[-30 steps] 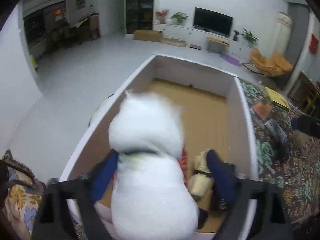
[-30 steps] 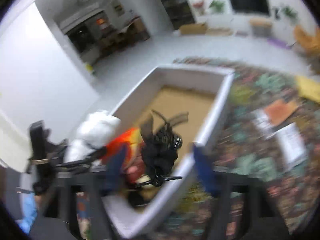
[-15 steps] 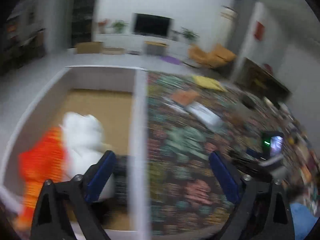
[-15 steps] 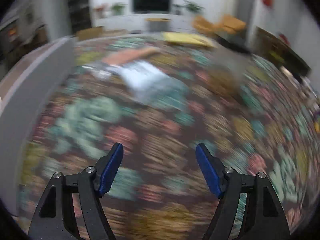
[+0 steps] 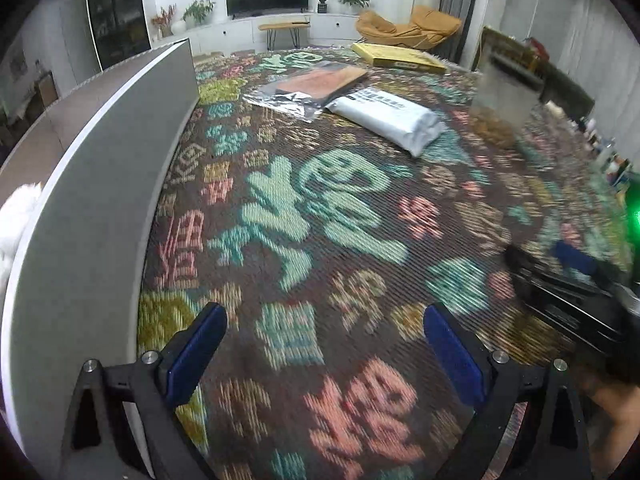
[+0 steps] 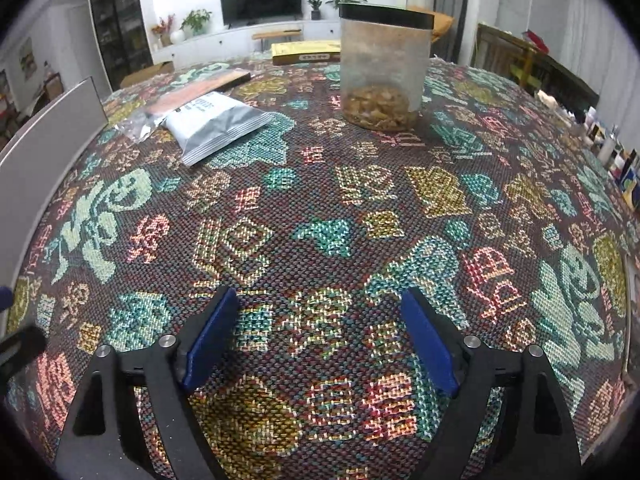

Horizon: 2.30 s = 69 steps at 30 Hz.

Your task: Organize soft objects

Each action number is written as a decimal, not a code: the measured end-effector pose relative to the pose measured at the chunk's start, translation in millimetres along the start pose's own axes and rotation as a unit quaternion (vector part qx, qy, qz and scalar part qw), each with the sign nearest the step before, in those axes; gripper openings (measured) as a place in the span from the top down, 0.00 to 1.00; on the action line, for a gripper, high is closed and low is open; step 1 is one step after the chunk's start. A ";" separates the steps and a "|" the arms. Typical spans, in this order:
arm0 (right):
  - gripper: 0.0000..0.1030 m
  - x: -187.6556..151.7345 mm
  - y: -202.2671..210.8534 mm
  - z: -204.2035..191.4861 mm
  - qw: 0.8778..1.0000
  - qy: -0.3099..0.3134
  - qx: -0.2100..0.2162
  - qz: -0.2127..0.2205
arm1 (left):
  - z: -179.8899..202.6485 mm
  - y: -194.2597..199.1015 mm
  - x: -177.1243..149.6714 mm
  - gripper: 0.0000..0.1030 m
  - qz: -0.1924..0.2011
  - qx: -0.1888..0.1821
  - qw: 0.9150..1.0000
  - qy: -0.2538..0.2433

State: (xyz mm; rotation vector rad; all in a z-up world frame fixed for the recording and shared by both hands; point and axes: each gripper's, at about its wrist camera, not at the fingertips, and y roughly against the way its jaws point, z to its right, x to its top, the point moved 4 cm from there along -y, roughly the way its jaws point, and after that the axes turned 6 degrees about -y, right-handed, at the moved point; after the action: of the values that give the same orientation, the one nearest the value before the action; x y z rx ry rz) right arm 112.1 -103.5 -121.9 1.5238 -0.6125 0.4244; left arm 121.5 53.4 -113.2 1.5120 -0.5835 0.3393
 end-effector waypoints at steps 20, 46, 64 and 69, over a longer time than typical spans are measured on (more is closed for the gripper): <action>0.15 0.4 -3.2 -0.7 1.000 0.000 0.000 0.000 | -12.4 -37.4 8.1 0.00 0.019 0.010 1.000 -0.003; 0.15 0.7 -3.1 -1.0 1.000 0.000 0.001 0.000 | -12.9 -37.3 8.1 0.00 0.019 0.009 1.000 -0.002; 0.15 118.8 -39.0 -74.6 0.986 0.124 0.112 -0.021 | -12.5 -37.7 7.8 0.00 0.019 0.009 1.000 -0.002; 0.15 143.4 -95.9 -121.2 0.973 0.195 0.110 -0.062 | -12.4 -37.7 7.8 0.00 0.019 0.009 1.000 -0.002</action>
State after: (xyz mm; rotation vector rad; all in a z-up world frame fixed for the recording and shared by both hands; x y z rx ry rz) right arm 295.9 -2.0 -103.3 1.6203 -0.1651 0.6920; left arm 150.7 62.6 -139.7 1.5218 -0.6145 0.3707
